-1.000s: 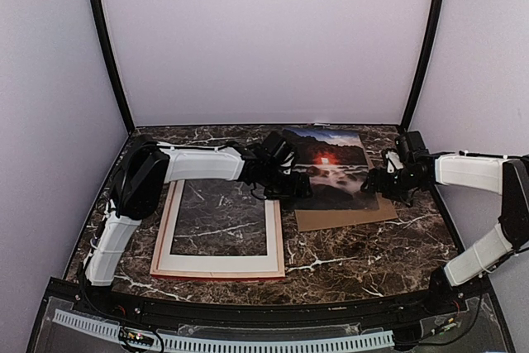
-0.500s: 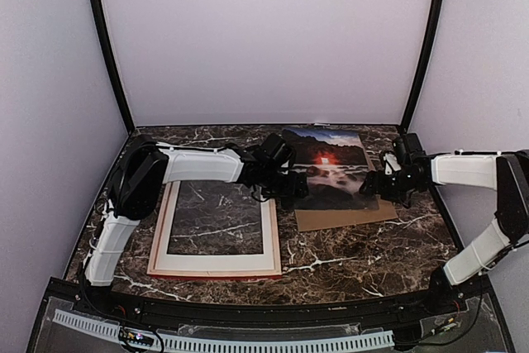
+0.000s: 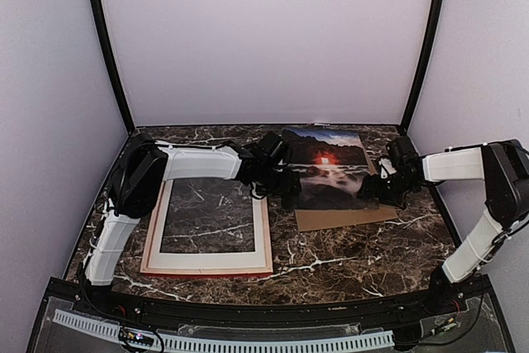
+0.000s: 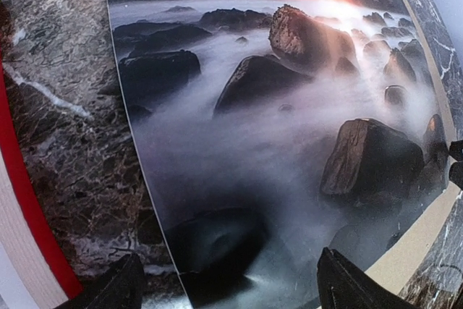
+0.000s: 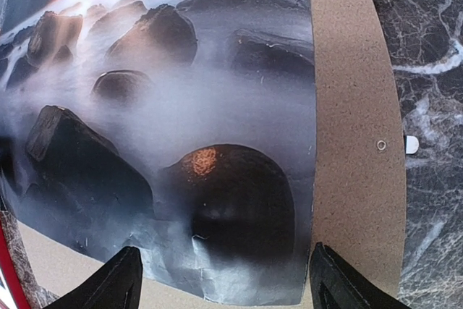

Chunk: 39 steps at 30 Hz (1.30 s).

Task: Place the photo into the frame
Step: Pick up the photo from the backboard.

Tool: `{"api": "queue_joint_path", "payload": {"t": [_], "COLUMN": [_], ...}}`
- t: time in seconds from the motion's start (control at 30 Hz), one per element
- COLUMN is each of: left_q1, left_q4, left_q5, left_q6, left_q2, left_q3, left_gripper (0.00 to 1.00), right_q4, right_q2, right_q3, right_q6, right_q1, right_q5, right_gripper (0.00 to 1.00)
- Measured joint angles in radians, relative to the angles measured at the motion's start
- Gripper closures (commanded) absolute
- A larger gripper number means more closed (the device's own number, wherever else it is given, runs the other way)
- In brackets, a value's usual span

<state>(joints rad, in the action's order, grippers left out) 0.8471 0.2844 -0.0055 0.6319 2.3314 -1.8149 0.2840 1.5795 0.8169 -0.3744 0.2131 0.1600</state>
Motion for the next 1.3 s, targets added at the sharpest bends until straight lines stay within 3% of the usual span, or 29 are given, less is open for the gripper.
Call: {"api": "queue_joint_path", "payload": {"t": [0.27,0.53,1.0,1.17,1.3], "left_q1": [-0.003,-0.020,-0.076,-0.087,-0.094], "left_q4": [0.031,0.001,-0.291,-0.356,-0.366], "left_q5": [0.029,0.155,0.409,0.473,0.502], "left_q6": [0.005,0.047,0.153,0.179,0.190], "left_q2": [0.038,0.040,-0.013,-0.024,-0.024], "left_q3": [-0.060,-0.055,0.140,0.185,0.195], "left_gripper": [0.19,0.22,0.25,0.33,0.47], "right_q4": [-0.014,-0.066,-0.141,-0.151,-0.156], "right_q2": [0.007,0.002,-0.044,-0.054,-0.057], "right_q3": [0.003,-0.029,-0.107,-0.124,-0.127], "right_q6": [-0.001,-0.010,-0.023,-0.022,-0.021], "right_q1": [0.000,-0.002,-0.005,-0.005,-0.005], "right_q5": [0.013,0.066,0.093,0.096,0.097], "right_gripper": [0.23,0.26,0.28,0.28,0.28]}}
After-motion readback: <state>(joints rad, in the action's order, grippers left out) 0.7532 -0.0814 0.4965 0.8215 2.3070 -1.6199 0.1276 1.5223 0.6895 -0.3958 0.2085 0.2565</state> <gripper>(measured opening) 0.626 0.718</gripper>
